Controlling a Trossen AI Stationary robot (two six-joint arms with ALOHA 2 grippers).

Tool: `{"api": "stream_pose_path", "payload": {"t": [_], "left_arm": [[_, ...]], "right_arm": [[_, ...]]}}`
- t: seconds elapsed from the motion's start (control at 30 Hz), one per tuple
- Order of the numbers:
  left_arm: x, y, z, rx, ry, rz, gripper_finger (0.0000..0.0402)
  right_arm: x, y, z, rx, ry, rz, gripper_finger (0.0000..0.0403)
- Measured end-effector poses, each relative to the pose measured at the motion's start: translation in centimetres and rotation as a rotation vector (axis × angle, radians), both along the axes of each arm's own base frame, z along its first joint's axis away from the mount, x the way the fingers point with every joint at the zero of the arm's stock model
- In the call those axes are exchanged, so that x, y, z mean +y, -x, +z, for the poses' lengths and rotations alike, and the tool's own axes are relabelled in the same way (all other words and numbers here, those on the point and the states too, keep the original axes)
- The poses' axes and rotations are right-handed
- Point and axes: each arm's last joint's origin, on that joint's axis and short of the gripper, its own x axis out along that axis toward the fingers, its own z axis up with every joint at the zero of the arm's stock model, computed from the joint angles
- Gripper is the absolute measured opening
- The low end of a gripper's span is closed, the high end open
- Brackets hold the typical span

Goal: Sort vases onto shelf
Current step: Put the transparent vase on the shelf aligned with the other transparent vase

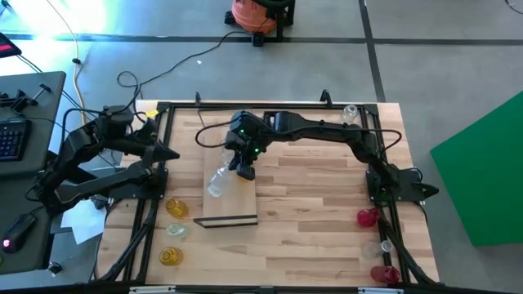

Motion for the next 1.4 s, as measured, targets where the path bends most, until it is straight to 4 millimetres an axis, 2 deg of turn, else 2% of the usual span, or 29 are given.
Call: {"api": "stream_pose_path", "payload": {"t": [0.23,0.37,0.53,0.6,0.73,0.9,1.07,1.17,1.27,1.4], "left_arm": [[-0.1,-0.9,-1.7,0.064,0.065,-0.074,0.0000],[-0.5,-1.2,-1.8,0.055,0.075,-0.146,0.0000],[-0.7,-2.8,0.5,-0.158,0.047,-0.139,0.0000],[-0.8,-3.6,1.8,-0.272,-0.008,-0.130,0.0000],[-1.0,-5.0,4.8,-0.369,-0.168,-0.089,0.0000],[-1.6,-6.9,7.5,-0.282,-0.382,-0.081,0.0000],[-2.7,-6.9,9.0,-0.084,-0.526,-0.069,0.0000],[-3.4,-6.5,9.9,-0.029,-0.526,-0.074,0.0000],[-4.1,-6.1,11.0,-0.048,-0.501,-0.077,0.0000],[-4.9,-5.9,10.2,0.058,-0.523,-0.079,0.0000]], "right_arm": [[-0.8,0.1,0.0,-0.003,0.006,-0.010,0.0000],[-0.7,0.1,-0.1,0.002,0.008,0.005,0.0000],[-0.7,0.3,-0.2,0.014,0.024,0.034,0.0000],[-0.7,0.4,-0.3,0.024,0.031,0.050,0.0000],[-0.7,0.5,-0.4,0.027,0.037,0.063,0.0000],[-0.7,0.6,-0.4,0.024,0.041,0.081,0.0000],[-0.8,0.7,-0.5,0.038,0.032,0.092,0.0000],[-0.8,0.7,-0.5,0.037,0.037,0.099,0.0000],[-0.8,0.7,-0.5,0.037,0.037,0.100,0.0000],[-0.8,0.7,-0.5,0.037,0.037,0.099,0.0000]]}}
